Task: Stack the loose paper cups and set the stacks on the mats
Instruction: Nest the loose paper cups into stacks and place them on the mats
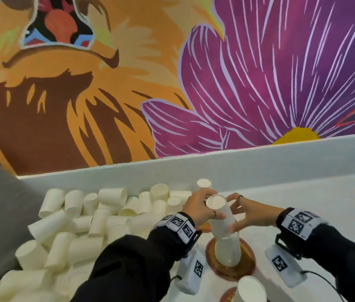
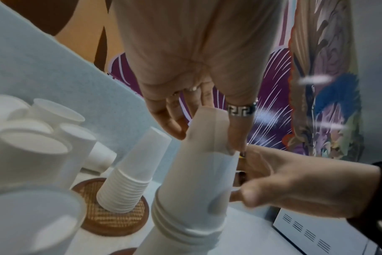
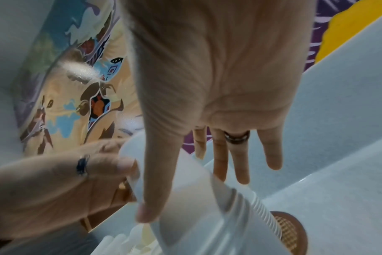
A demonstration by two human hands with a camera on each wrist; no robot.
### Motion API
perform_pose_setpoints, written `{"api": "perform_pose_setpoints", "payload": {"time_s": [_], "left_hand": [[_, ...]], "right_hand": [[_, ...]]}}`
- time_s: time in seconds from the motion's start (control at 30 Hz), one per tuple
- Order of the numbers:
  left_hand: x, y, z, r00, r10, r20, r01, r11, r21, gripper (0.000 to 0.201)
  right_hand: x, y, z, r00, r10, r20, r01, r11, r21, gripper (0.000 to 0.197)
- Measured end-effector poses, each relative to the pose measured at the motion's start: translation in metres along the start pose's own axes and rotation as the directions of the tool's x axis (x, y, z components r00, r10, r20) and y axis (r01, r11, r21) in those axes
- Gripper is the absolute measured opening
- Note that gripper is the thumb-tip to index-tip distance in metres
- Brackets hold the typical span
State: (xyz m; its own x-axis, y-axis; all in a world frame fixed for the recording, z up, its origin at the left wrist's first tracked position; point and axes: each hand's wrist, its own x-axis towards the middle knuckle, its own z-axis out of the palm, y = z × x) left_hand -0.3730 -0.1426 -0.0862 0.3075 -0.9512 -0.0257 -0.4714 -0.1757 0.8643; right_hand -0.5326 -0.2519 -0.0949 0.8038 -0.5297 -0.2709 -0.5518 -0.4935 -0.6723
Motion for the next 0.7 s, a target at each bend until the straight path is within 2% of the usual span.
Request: {"api": "perform_pose_setpoints", "payload": {"time_s": [0.1,0.13,0.27,0.37,0.47,0.6,0.7], "left_hand": [[0.004,-0.009,0.013,0.998,-0.062,-0.003,0.062,0.998,-0.018,0.063],[0.005,-0.010,0.018,0.997,-0.080,0.001,0.080,0.997,-0.010,0.063],[0.007,-0.016,0.036,0.990,-0.141,0.009,0.141,0.990,0.023,0.065],[0.011,-0.022,0.044,0.989,-0.151,0.005,0.151,0.988,0.025,0.063],[0.009,-0.025,0.049,0.985,-0.164,0.051,0.158,0.982,0.108,0.065],[0.002,-0.025,0.040,0.959,-0.213,0.189,0.168,0.959,0.227,0.072],[0.000,-0.020,0.012,0.958,-0.219,0.184,0.162,0.946,0.280,0.081]], "right_hand": [[-0.006,0.011,-0.013,0.991,0.042,-0.129,-0.035,0.998,0.053,0.039],[-0.008,0.014,-0.016,0.982,0.045,-0.185,-0.029,0.996,0.087,0.032],[-0.014,0.016,-0.023,0.943,0.054,-0.327,0.006,0.984,0.178,0.036],[-0.016,0.008,-0.027,0.914,0.042,-0.404,0.029,0.986,0.167,0.033],[-0.017,-0.007,-0.033,0.873,0.007,-0.488,0.074,0.986,0.147,0.031],[-0.018,-0.036,-0.039,0.846,-0.047,-0.531,0.136,0.982,0.130,0.033],[-0.015,-0.063,-0.040,0.845,-0.079,-0.529,0.182,0.972,0.146,0.032]]}}
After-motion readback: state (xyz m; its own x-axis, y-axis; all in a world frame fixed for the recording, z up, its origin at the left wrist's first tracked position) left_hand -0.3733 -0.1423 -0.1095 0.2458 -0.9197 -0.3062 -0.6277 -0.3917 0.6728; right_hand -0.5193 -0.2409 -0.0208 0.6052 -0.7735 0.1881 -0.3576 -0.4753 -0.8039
